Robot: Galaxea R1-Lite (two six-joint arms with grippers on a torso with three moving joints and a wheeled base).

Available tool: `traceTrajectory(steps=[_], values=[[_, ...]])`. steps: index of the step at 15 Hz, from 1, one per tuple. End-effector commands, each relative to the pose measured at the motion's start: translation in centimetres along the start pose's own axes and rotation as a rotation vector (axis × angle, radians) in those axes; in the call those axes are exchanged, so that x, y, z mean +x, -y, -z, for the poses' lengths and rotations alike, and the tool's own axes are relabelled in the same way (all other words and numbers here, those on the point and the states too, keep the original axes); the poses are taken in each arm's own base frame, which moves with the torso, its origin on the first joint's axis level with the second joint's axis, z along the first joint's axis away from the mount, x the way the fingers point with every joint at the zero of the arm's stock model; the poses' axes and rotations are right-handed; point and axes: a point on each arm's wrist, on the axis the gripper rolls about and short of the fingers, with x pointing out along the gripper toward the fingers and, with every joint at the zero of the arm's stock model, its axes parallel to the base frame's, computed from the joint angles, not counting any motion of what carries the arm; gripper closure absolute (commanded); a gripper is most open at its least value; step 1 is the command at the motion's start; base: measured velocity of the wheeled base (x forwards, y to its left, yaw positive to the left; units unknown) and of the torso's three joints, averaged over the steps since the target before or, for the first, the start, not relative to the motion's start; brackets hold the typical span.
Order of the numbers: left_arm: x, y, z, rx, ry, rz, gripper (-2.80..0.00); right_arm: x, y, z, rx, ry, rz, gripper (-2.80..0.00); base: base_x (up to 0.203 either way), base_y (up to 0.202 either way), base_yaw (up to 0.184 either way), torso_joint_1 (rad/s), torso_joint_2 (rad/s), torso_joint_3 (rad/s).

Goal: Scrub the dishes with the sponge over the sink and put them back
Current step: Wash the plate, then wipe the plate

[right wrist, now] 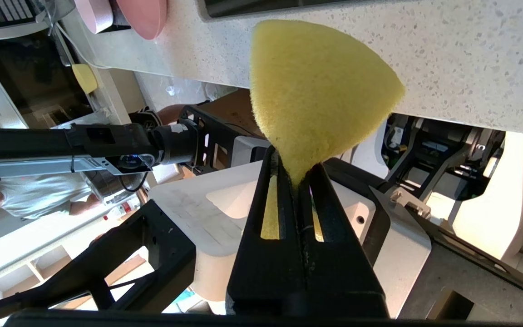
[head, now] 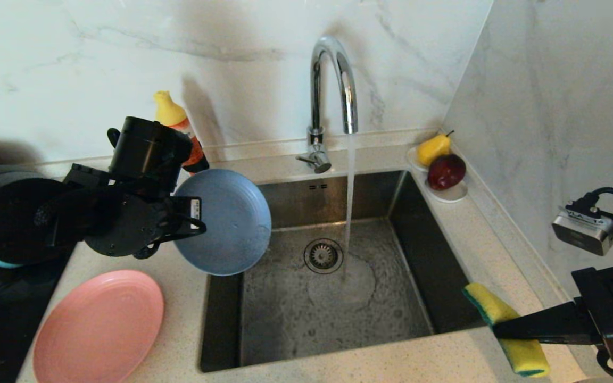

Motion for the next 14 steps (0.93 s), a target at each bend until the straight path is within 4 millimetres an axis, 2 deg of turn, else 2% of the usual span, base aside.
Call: traceTrajectory(steps=[1, 4, 9, 12, 14], values=[[-1.2, -0.9, 0.0, -0.019, 0.013, 0.021, 0.00, -0.1, -0.2, 0.1, 0.000, -0.008, -0.016, 0.00, 0.000, 0.000, 0.000, 0.000, 0.00, 0.000], [-4.4, -3.0, 0.0, -0.071, 0.048, 0.259, 0.00, 0.5, -1.8, 1.0, -0.047, -0.138, -0.130, 0.00, 0.000, 0.000, 0.000, 0.000, 0.00, 0.000], [-7.5, -5.0, 2.8, -0.057, 0.004, 0.714, 0.00, 3.8, -5.1, 1.1, -0.147, -0.312, -0.196, 0.00, 0.000, 0.000, 0.000, 0.000, 0.00, 0.000], [-7.8, -4.6, 3.2, -0.018, 0.032, 0.763, 0.00, 6.5, -7.1, 1.5, -0.198, -0.394, -0.167, 0.00, 0.000, 0.000, 0.000, 0.000, 0.00, 0.000], [-7.6, -4.4, 3.8, 0.028, 0.025, 0.766, 0.00, 7.4, -8.4, 1.4, -0.231, -0.395, -0.138, 0.00, 0.000, 0.000, 0.000, 0.000, 0.00, 0.000]])
